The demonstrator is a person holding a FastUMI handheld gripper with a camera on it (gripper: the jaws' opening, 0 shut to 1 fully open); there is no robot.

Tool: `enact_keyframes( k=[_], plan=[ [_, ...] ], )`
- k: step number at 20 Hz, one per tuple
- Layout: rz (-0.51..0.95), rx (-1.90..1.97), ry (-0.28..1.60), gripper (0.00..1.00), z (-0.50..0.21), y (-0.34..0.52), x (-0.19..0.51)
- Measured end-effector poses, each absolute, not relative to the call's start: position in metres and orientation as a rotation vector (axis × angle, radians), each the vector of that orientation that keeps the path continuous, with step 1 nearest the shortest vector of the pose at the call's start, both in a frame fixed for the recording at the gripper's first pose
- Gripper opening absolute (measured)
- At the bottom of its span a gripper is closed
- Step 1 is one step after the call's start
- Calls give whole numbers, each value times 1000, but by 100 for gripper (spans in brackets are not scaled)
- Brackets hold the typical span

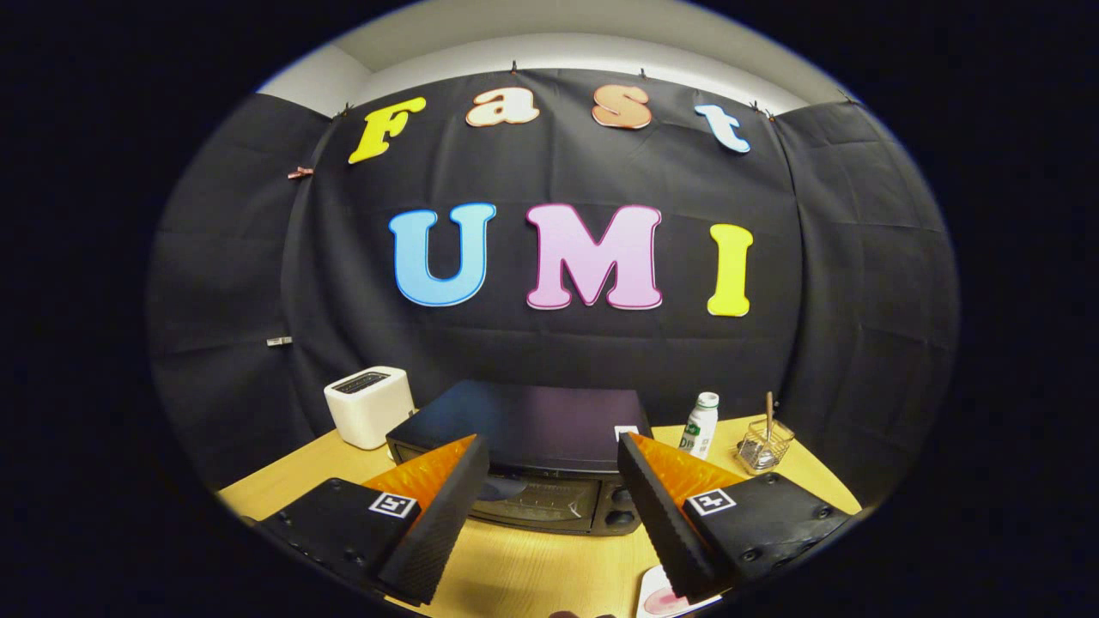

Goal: Open the toaster oven, put the food inside, and close the toaster oven door.

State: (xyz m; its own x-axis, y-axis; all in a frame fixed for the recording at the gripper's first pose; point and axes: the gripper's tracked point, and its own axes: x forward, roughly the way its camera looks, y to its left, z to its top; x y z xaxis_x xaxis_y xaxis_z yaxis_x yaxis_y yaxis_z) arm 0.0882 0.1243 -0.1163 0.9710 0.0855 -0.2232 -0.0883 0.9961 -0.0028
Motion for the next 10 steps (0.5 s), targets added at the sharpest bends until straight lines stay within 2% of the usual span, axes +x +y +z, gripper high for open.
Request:
enact_keyframes(
  k=[10],
  plan=[
    [34,35,361,98,-204,167,153]
  ],
)
